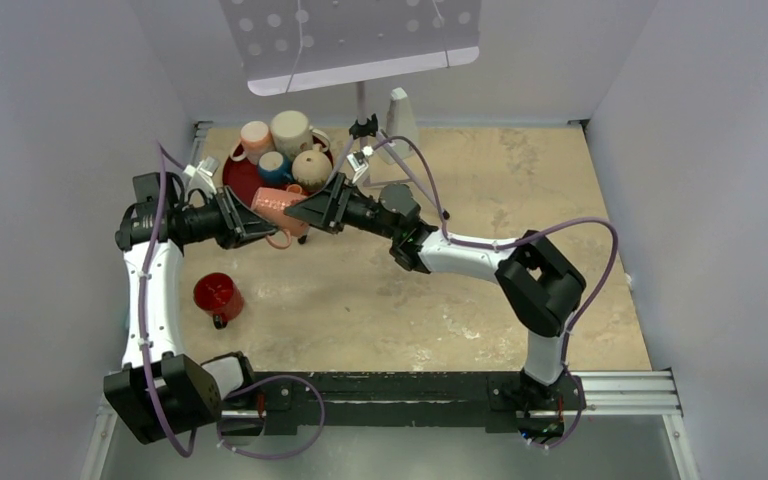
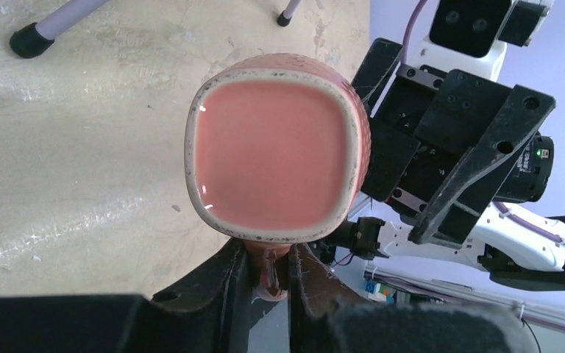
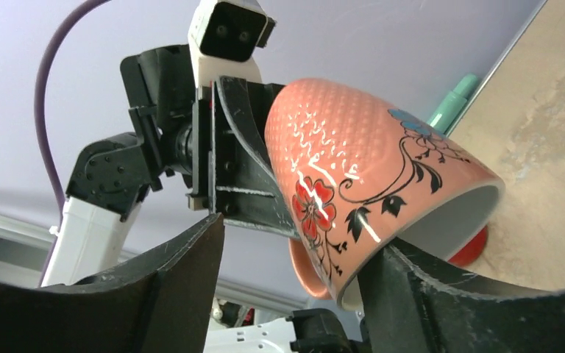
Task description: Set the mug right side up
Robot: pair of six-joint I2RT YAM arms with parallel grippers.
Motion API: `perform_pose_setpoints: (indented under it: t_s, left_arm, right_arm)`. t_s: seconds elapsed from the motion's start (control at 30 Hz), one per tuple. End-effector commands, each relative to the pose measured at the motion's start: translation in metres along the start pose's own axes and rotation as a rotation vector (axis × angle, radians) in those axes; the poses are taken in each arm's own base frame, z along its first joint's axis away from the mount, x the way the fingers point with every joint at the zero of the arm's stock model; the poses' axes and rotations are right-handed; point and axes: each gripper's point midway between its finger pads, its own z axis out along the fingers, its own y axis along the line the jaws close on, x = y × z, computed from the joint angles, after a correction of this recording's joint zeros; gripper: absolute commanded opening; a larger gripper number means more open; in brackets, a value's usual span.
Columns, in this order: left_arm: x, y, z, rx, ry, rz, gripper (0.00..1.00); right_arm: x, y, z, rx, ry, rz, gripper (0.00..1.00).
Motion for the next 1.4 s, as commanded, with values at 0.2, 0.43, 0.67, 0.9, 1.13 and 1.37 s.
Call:
perform_pose_setpoints:
  t_s: [0.2,0.43,0.67,0.9,1.13,1.37]
  left_arm:
    - [0.014,-0.003,0.010,0.069,0.064,0.064,0.00]
    - [0.009,0.041,-0.009,-0.236,0.102,0.226,0.84]
    - [-0.023,0.050,-0.024,-0.356,0.042,0.354,0.92]
    - [-0.051,0.104,-0.037,-0.631,0.073,0.269,0.91]
    - [-0.045,0.128,-0.033,-0.672,0.126,0.236,0.90]
    - [-0.045,0.135,-0.036,-0.700,0.140,0.276,0.90]
  right_arm:
    - [-0.019,0.058,0.012,-0.199,-0.054,-0.118,0.00]
    - [-0.031,0.025,-0.015,0.103,-0.124,-0.337,0.00]
    - [-0.017,-0.019,-0.050,0.507,0.039,-0.771,0.00]
    - [0.104,-0.062,-0.068,0.610,0.691,-1.296,0.00]
    - [0.183,-0.081,-0.054,0.569,0.959,-1.380,0.00]
    - [0.211,-0.089,-0.055,0.556,1.049,-1.298,0.00]
